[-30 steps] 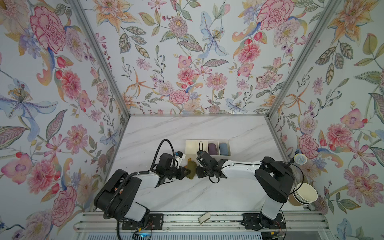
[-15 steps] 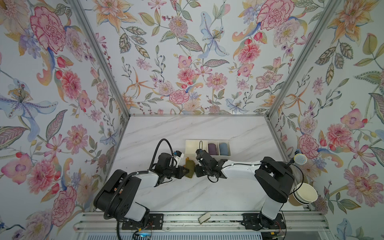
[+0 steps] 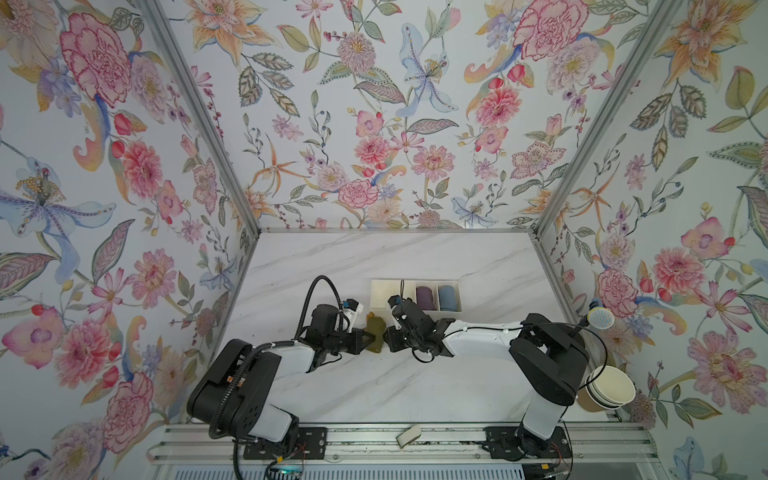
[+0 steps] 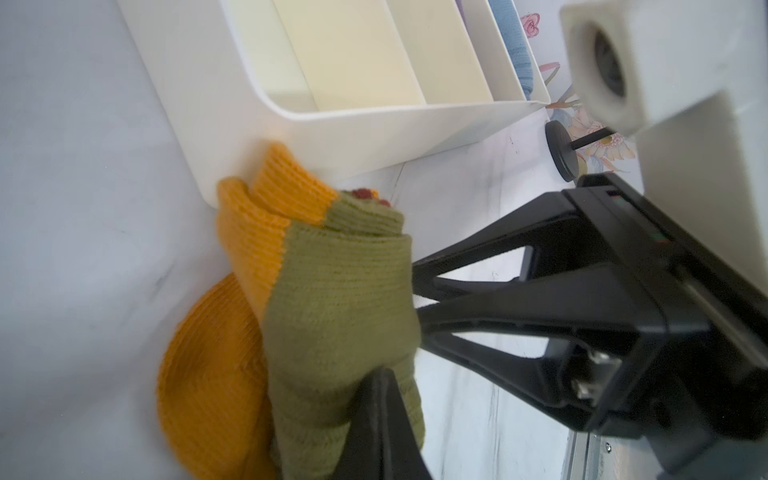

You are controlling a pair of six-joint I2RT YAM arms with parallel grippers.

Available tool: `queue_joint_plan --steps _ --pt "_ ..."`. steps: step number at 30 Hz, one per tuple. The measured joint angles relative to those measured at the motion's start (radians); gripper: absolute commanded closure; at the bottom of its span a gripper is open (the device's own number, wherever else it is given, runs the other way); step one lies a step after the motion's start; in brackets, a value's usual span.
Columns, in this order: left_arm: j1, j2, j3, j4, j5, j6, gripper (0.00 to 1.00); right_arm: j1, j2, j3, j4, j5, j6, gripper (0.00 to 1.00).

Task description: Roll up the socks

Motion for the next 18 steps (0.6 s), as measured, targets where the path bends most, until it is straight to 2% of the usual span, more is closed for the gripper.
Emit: queue_joint_plan --steps 8,13,18 --pt "0.022 0.0 -0.018 0.032 0.011 -0.019 1.0 -0.009 0.004 -0.002 0.071 -0.081 0.004 0.68" --pt "0.043 0.0 -0.029 0.051 0.015 -0.019 1.0 -0.072 0.004 -0.088 0.227 -0.21 0.084 0.65" --pt "0.049 0.0 -0.039 0.07 0.015 -0.023 1.0 -0.109 0.015 -0.122 0.313 -0.287 0.146 0.65"
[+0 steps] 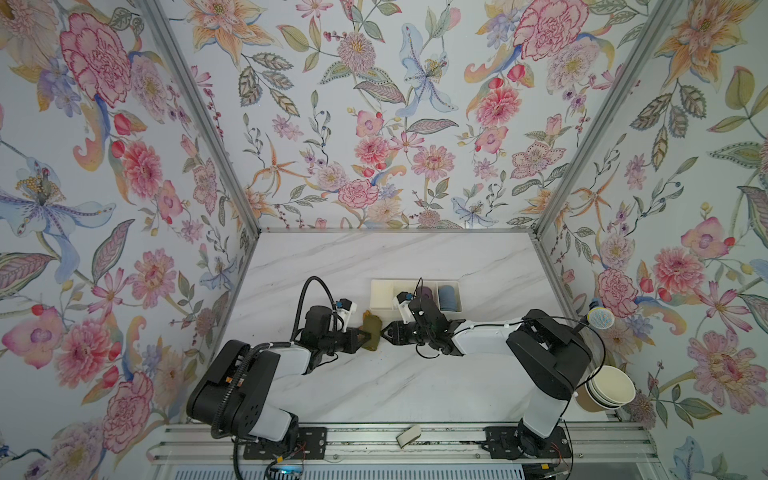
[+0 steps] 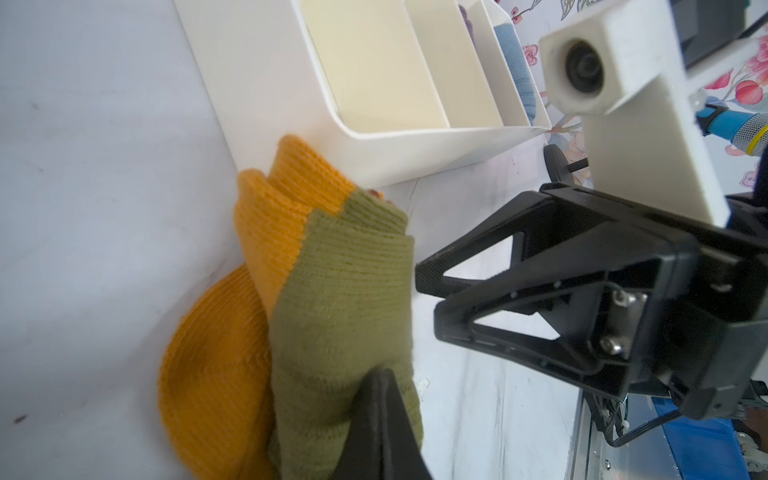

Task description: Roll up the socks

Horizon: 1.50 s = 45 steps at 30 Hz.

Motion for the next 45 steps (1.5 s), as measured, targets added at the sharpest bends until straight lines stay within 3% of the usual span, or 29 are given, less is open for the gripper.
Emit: queue_joint_plan --steps 27,35,39,45 --pt "0.022 0.015 -0.018 0.049 0.018 -0.016 1.0 0.006 0.114 0.029 0.117 -0.082 0.061 0.64" --pt "0.023 0.021 -0.019 0.06 0.018 -0.016 1.0 0.005 0.137 0.028 0.175 -0.088 0.079 0.81" --pt "0.023 0.021 -0.019 0.06 0.018 -0.016 1.0 0.005 0.15 0.028 0.207 -0.089 0.084 0.94" --pt "0.023 0.021 -0.019 0.059 0.018 -0.015 1.0 0.005 0.153 0.027 0.221 -0.085 0.085 1.0"
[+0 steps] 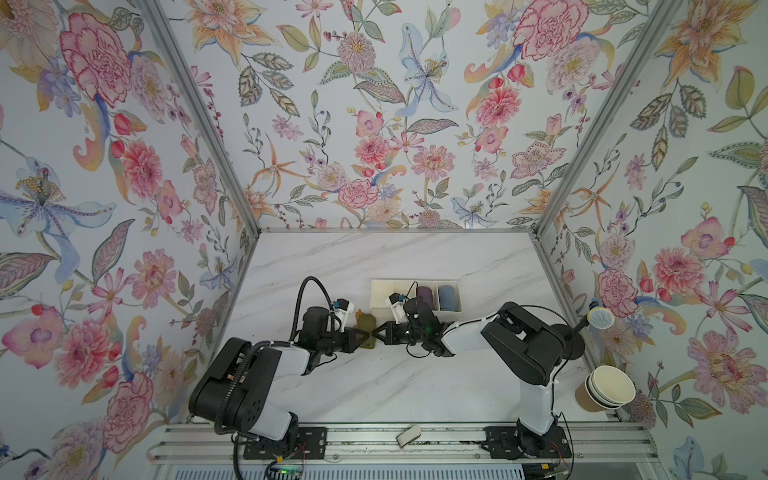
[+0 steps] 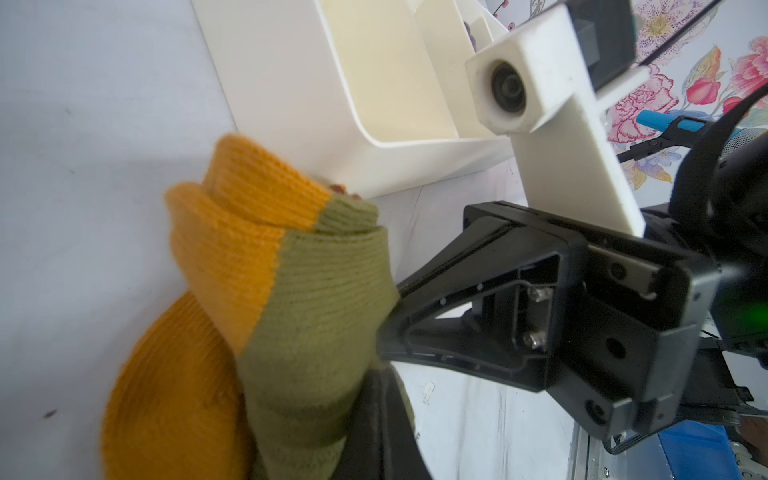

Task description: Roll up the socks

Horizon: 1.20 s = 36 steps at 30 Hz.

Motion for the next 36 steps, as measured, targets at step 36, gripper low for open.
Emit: queue_joint_plan --steps 36 --pt "-0.08 -0.077 0.052 -0.109 -0.027 -0.034 1.0 0.019 -0.162 0.086 -0.555 0.106 -0.252 1.0"
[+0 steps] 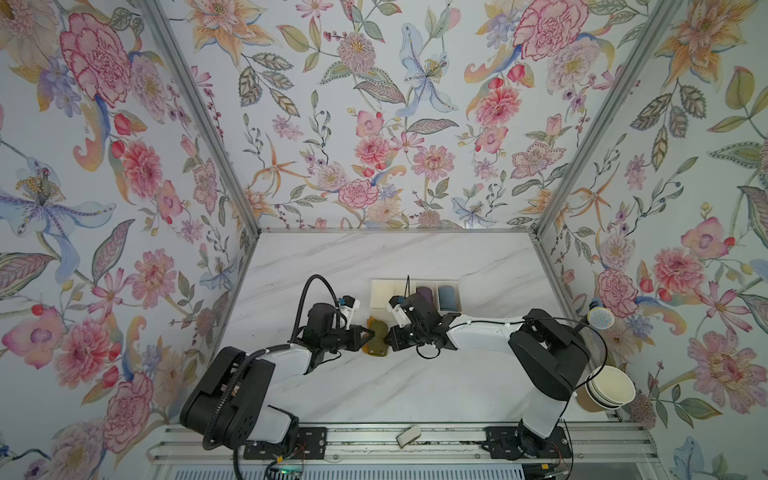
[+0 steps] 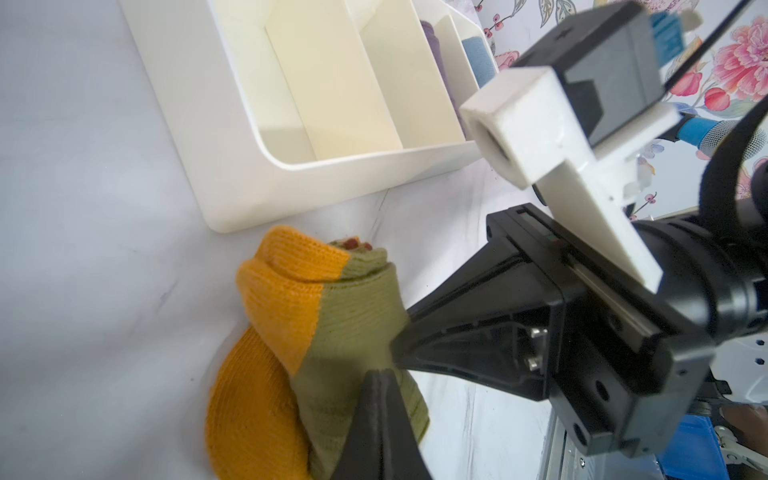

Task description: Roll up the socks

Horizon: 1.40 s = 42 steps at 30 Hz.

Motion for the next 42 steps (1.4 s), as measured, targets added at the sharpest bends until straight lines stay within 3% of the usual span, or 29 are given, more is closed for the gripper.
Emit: queue_joint_plan --steps 22,30,36,42 --pt "-0.073 0.066 -0.017 0.07 0.003 -0.026 1.0 0.002 -0.05 -0.001 -0.111 0.009 -0.037 0.99" --pt "-0.072 0.143 -0.017 0.144 0.009 -0.022 1.0 -0.003 -0.086 -0.027 -0.119 0.022 -0.041 0.68" --pt "-0.072 0.163 -0.017 0.18 0.021 -0.022 1.0 -0.021 -0.18 -0.067 -0.126 0.051 -0.032 0.66" --pt "-0.066 0.164 -0.028 0.199 0.023 -0.022 1.0 -0.022 -0.148 -0.063 -0.151 0.106 -0.021 0.69"
